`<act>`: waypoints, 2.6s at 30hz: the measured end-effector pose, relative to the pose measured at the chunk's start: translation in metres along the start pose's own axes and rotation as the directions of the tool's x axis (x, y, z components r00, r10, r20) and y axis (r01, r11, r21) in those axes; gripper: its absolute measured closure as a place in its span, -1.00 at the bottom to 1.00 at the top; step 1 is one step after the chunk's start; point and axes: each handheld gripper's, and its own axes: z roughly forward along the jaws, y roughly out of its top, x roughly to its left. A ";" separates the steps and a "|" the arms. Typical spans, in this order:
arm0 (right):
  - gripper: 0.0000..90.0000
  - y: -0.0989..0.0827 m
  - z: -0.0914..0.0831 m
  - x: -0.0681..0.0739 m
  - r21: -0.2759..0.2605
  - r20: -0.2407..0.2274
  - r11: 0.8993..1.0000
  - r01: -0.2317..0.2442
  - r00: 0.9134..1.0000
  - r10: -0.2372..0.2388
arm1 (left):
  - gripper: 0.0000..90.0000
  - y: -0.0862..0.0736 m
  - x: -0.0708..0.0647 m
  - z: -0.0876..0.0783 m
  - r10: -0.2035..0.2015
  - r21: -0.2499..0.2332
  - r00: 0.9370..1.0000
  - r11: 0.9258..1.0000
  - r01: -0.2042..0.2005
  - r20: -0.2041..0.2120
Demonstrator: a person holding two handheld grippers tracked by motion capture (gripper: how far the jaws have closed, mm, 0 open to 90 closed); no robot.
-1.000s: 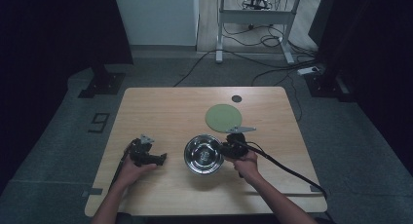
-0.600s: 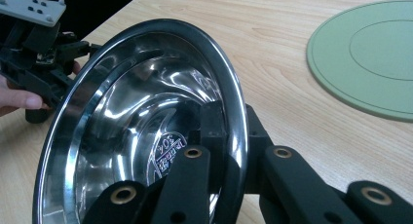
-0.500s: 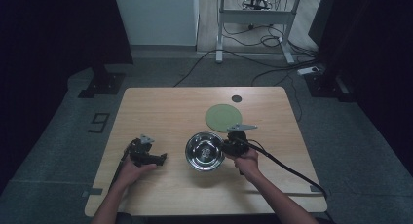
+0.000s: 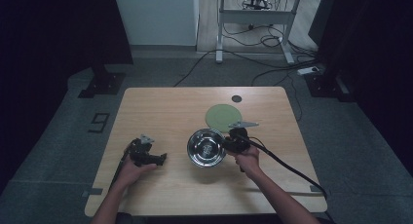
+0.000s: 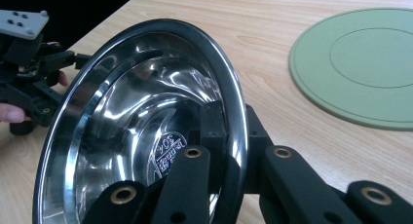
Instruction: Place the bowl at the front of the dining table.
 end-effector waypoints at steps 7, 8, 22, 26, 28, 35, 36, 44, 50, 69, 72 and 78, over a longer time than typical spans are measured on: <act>0.89 0.002 0.002 -0.006 -0.010 0.014 1.000 -0.015 1.000 0.015 | -1.00 0.000 0.000 0.000 0.001 0.000 1.000 1.000 -0.001 0.000; 0.89 0.002 0.002 -0.007 -0.011 0.017 1.000 -0.021 1.000 0.021 | -1.00 0.000 0.000 0.000 0.000 0.000 1.000 1.000 0.000 0.000; 0.89 0.006 0.001 -0.021 -0.037 0.050 0.998 -0.049 0.998 0.050 | -1.00 0.000 0.000 0.000 0.000 0.000 1.000 1.000 0.000 0.000; 0.89 0.009 0.000 -0.024 -0.047 0.059 0.997 -0.055 0.997 0.058 | -1.00 0.000 0.000 0.000 0.000 0.000 1.000 1.000 0.000 0.000; 0.89 0.011 0.000 -0.027 -0.056 0.065 0.996 -0.066 0.995 0.069 | -1.00 0.000 0.000 0.000 -0.002 -0.001 1.000 1.000 0.002 0.000; 0.89 0.016 0.003 -0.036 -0.069 0.087 0.995 -0.077 0.993 0.083 | -1.00 0.000 0.000 0.000 -0.002 0.000 1.000 1.000 0.002 0.000; 0.89 0.016 0.003 -0.037 -0.068 0.089 0.994 -0.079 0.992 0.085 | -1.00 0.000 0.000 0.000 -0.002 0.000 1.000 1.000 0.002 0.000; 0.89 0.019 0.005 -0.043 -0.079 0.098 0.992 -0.093 0.990 0.101 | -1.00 0.000 0.000 0.000 -0.002 0.000 1.000 1.000 0.002 0.000; 0.89 0.023 0.006 -0.047 -0.088 0.101 0.991 -0.104 0.988 0.113 | -1.00 0.000 0.000 0.000 -0.002 0.000 1.000 1.000 0.002 0.000; 0.89 0.030 0.011 -0.061 -0.103 0.126 0.987 -0.126 0.982 0.138 | -1.00 0.000 0.000 0.000 -0.002 0.000 1.000 1.000 0.002 0.000; 0.89 0.031 0.011 -0.063 -0.104 0.130 0.986 -0.128 0.981 0.142 | -1.00 0.000 0.000 0.000 -0.001 0.000 1.000 1.000 0.001 0.000; 0.89 0.034 0.012 -0.069 -0.114 0.142 0.984 -0.140 0.978 0.155 | -1.00 0.000 0.000 0.000 -0.001 0.000 1.000 1.000 0.001 0.000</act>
